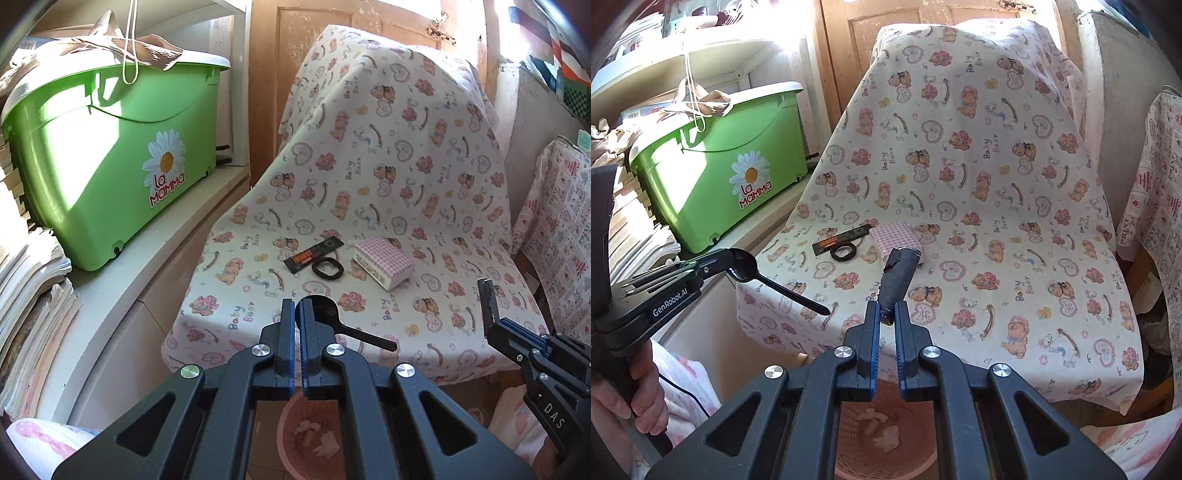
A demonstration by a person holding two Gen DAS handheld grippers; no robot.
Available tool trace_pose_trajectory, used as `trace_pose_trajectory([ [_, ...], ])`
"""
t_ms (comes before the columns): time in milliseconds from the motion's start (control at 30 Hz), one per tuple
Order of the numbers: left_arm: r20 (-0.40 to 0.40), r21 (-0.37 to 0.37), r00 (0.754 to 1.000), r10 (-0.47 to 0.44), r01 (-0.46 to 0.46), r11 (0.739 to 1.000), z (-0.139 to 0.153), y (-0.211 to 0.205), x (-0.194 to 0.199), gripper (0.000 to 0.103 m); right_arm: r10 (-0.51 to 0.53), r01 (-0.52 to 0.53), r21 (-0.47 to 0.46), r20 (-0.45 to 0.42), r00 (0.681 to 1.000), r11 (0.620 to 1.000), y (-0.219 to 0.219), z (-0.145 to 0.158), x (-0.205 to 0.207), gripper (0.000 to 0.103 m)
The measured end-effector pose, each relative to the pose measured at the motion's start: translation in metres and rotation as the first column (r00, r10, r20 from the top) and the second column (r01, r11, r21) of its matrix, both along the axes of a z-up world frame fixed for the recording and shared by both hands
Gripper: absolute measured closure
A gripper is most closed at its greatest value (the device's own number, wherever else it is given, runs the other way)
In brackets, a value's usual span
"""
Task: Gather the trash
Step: 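Carry the spoon and tube down over the pink wastebasket with both grippers, then open both grippers to drop the spoon and tube into the wastebasket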
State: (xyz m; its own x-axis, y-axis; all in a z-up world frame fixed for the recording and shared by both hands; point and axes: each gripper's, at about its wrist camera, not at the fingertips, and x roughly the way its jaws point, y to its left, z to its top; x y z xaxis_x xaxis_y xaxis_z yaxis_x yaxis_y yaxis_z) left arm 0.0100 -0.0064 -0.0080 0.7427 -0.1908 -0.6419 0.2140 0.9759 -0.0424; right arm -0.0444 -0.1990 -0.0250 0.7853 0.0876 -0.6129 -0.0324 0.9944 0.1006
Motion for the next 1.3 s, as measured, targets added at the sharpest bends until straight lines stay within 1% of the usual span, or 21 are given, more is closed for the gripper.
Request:
trace_pose_trajectory([
  [67,-0.033,0.004,0.999,-0.019,0.019,1.000,-0.003,-0.004,0.000,0.101,0.006,-0.006,-0.006,-0.011,1.000,1.000,0.002,-0.002,-0.004,0.094],
  [167,-0.073,-0.014,0.997,-0.034,0.033,0.999,-0.008,-0.007,0.000,0.101,-0.002,0.002,-0.007,-0.038,0.999,1.000,0.003,-0.008,-0.008,0.094],
  [233,-0.080,-0.014,0.996,-0.027,0.026,1.000,-0.010,-0.008,0.001,0.101,-0.005,0.006,0.013,-0.076,0.997,1.000,0.000,-0.016,-0.009,0.094],
  [333,-0.098,-0.002,0.994,-0.057,0.057,0.998,-0.014,-0.014,0.000,0.101,0.004,0.002,0.045,-0.135,0.991,0.999,-0.001,-0.029,-0.006,0.094],
  [433,-0.126,0.054,0.989,-0.074,0.082,0.995,-0.022,-0.025,0.000,0.101,0.026,-0.016,0.056,-0.180,0.983,0.998,0.001,-0.038,-0.001,0.094],
  [567,-0.216,0.102,0.973,-0.087,0.111,0.989,-0.044,-0.035,0.005,0.101,0.060,-0.050,0.048,-0.236,0.970,0.998,0.007,-0.048,0.003,0.094],
  [700,-0.303,0.131,0.949,-0.084,0.129,0.983,-0.070,-0.041,0.010,0.101,0.067,-0.062,0.028,-0.323,0.944,0.998,0.011,-0.069,0.010,0.094],
  [833,-0.392,0.132,0.916,-0.087,0.149,0.980,-0.094,-0.047,0.015,0.101,0.074,-0.038,0.092,-0.430,0.900,0.995,0.006,-0.100,0.020,0.094],
  [900,-0.412,0.178,0.910,-0.051,0.135,0.975,-0.105,-0.051,0.016,0.101,0.061,-0.025,0.084,-0.466,0.883,0.996,0.005,-0.114,0.023,0.094],
  [967,-0.435,0.176,0.899,-0.046,0.136,0.975,-0.112,-0.052,0.016,0.101,0.055,-0.022,0.071,-0.499,0.865,0.997,0.006,-0.127,0.025,0.094],
  [1033,-0.464,0.176,0.885,-0.044,0.140,0.974,-0.121,-0.054,0.017,0.101,0.062,-0.012,0.097,-0.531,0.845,0.995,0.004,-0.141,0.028,0.094],
  [1133,-0.497,0.219,0.868,-0.010,0.136,0.966,-0.141,-0.056,0.019,0.101,0.056,0.017,0.121,-0.577,0.815,0.992,-0.001,-0.160,0.033,0.094],
  [1167,-0.515,0.222,0.857,0.000,0.133,0.966,-0.148,-0.056,0.021,0.101,0.049,0.022,0.114,-0.588,0.808,0.993,-0.002,-0.167,0.035,0.094],
  [1233,-0.566,0.207,0.824,0.016,0.124,0.971,-0.166,-0.054,0.025,0.101,0.026,0.033,0.086,-0.608,0.794,0.996,-0.003,-0.179,0.037,0.094],
  [1300,-0.605,0.210,0.796,0.031,0.122,0.970,-0.182,-0.055,0.030,0.101,0.017,0.049,0.088,-0.633,0.774,0.995,-0.004,-0.194,0.041,0.094],
])
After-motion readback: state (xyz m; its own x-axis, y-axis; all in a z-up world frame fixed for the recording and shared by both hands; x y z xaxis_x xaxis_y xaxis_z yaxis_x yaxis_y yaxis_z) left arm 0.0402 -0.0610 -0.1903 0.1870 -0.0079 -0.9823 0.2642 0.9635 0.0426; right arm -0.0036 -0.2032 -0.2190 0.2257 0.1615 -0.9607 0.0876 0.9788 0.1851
